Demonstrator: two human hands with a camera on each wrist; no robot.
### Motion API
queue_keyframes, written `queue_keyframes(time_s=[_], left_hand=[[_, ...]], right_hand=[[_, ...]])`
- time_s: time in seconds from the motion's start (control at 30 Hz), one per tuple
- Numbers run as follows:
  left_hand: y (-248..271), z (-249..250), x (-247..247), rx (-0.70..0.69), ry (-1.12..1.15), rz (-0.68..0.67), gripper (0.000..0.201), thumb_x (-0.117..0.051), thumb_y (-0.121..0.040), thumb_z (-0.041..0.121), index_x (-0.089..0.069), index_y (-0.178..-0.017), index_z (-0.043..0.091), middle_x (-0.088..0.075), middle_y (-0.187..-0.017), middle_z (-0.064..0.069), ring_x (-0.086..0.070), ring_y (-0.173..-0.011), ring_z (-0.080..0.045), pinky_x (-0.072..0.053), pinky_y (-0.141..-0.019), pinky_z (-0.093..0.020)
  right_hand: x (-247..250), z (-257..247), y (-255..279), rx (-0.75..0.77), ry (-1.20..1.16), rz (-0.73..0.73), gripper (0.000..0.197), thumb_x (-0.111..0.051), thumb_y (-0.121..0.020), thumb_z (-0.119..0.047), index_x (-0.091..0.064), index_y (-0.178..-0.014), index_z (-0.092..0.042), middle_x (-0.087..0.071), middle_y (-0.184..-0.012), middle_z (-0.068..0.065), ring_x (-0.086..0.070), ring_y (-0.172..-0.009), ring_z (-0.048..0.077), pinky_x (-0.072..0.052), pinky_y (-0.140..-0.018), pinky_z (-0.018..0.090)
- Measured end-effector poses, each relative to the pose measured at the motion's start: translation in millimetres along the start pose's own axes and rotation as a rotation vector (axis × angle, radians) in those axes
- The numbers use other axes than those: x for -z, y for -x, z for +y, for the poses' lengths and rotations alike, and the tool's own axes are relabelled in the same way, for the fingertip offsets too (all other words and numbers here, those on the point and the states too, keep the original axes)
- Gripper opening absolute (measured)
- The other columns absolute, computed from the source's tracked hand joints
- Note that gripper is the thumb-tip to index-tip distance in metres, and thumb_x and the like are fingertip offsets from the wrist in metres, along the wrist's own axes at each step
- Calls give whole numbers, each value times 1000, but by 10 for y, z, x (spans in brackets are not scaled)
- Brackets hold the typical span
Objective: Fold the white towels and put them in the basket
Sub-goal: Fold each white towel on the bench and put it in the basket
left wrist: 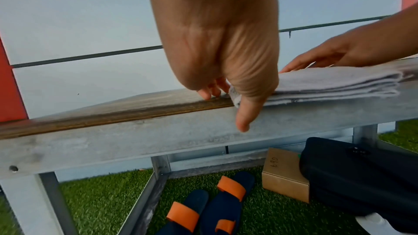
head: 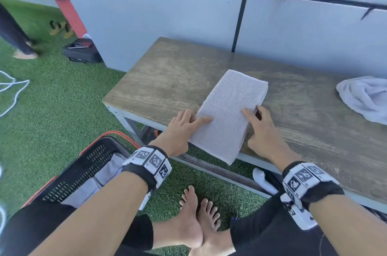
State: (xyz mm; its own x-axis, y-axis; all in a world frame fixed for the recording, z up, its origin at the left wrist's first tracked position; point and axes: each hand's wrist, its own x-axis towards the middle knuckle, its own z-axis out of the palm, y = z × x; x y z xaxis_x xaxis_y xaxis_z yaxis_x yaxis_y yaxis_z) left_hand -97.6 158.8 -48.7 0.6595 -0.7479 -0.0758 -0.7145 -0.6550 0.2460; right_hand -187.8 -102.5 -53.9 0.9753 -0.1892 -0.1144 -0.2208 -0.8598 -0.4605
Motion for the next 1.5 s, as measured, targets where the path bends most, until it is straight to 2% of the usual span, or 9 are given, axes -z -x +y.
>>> queue_keyframes(time_s=[0.2,0.37,0.5,0.63,0.73,0.83,0.93,1.17,1.5], left_hand=[[-98,12,37,68,320,-5,70,-62,-83,2,-48,-140,40,-35,-109,-2,-35,-104,-20,-35,-98,-35],[-174,86,173,61,512,104,20,-71,-88,22,-74,-107,16,-47,-112,-5,-42,-114,-18,-43,-99,-40],[-229,223,224,38,587,240,33,-65,-87,45,-74,-94,14,-54,-117,3,-49,-118,-11,-43,-99,-34],[-205,383,341,90,698,305,36,-61,-93,44,-69,-87,9,-61,-72,4,-51,-59,-8,-41,-55,-27],[-115,437,429,88,864,276,28,-72,-88,40,-66,-87,13,-54,-62,6,-44,-50,-9,-35,-48,-23],[-26,419,356,53,787,68,21,-85,-76,30,-70,-88,23,-69,-71,8,-61,-60,-8,-48,-55,-23],[-11,375,243,132,764,78,41,-76,-85,33,-57,-70,0,-50,-54,-3,-41,-47,-16,-32,-47,-26],[-176,416,271,241,834,168,48,-59,-95,45,-44,-69,8,-42,-59,-2,-37,-50,-15,-26,-44,-20],[-811,576,59,390,515,310,42,-43,-101,48,-35,-68,23,-48,-64,3,-46,-57,-19,-37,-54,-32]], right_hand=[[-3,8,178,12,-147,-92,84,-59,-82,-13,-24,-154,-36,7,-164,-2,-7,-152,27,-30,-117,47],[53,-1,297,87,-78,-160,95,-66,-76,-41,-14,-155,-41,20,-162,-2,2,-153,28,-26,-119,49],[76,-65,337,111,54,-229,111,-82,-70,-51,-8,-152,-51,32,-156,-10,-1,-152,32,-28,-117,55],[134,-145,319,149,-255,14,54,-73,-84,-41,-53,-134,-42,-16,-157,-3,-26,-144,26,-34,-114,50],[259,-218,331,152,-360,116,20,-60,-97,-31,-70,-112,-23,-67,-105,3,-59,-83,7,-47,-75,29],[318,-233,388,97,-502,47,14,-56,-100,-34,-68,-106,-34,-54,-60,1,-39,-50,8,-31,-51,22],[310,-226,413,84,-530,20,13,-57,-99,-36,-68,-95,-39,-41,-53,-13,-34,-47,4,-28,-49,17],[234,-165,295,-26,-537,70,28,-58,-98,-40,-62,-79,-19,-70,-83,6,-66,-73,22,-43,-59,28],[104,-101,-28,-233,-507,247,29,-51,-101,-40,-57,-83,-17,-64,-79,-2,-60,-68,14,-37,-53,27]])
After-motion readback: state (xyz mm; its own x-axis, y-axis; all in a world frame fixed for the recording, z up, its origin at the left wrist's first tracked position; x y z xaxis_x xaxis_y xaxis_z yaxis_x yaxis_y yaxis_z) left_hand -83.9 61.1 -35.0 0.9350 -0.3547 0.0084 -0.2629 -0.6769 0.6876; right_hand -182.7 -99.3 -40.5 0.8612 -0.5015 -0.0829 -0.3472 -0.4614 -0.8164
